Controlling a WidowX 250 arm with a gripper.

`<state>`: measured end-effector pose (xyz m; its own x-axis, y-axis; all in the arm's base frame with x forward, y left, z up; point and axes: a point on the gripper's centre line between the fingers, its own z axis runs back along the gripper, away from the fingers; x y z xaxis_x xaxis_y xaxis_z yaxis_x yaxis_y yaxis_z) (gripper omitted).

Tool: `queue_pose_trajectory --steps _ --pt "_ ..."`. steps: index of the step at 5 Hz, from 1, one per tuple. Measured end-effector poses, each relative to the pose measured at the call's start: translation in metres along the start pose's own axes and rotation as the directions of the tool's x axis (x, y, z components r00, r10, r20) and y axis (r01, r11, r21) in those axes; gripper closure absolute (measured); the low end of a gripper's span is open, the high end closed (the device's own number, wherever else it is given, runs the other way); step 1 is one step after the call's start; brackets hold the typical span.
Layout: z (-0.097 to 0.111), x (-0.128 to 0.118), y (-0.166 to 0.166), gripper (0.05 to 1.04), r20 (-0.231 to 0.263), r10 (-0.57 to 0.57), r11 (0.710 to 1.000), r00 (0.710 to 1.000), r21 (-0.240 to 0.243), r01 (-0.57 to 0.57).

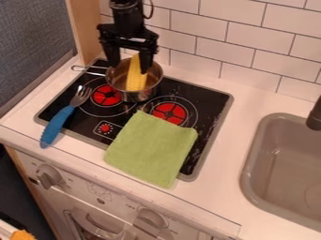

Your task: Put a yellow banana on a piece of cloth

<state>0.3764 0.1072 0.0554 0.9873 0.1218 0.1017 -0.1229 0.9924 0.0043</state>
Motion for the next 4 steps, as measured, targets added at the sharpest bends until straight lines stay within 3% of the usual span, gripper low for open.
queue_pose_trajectory --steps 2,3,4 --pt "-0.041 -0.013 0.010 0.083 -0.105 0.034 0.999 0.994 -0.008 -0.035" --pt "-0.046 -0.017 0.007 0.135 -0.108 0.032 0.999 0.994 -0.035 -0.036" --pt "-0.042 -0.020 0.002 0.400 -0.093 0.000 1.000 0.996 -0.025 -0.002"
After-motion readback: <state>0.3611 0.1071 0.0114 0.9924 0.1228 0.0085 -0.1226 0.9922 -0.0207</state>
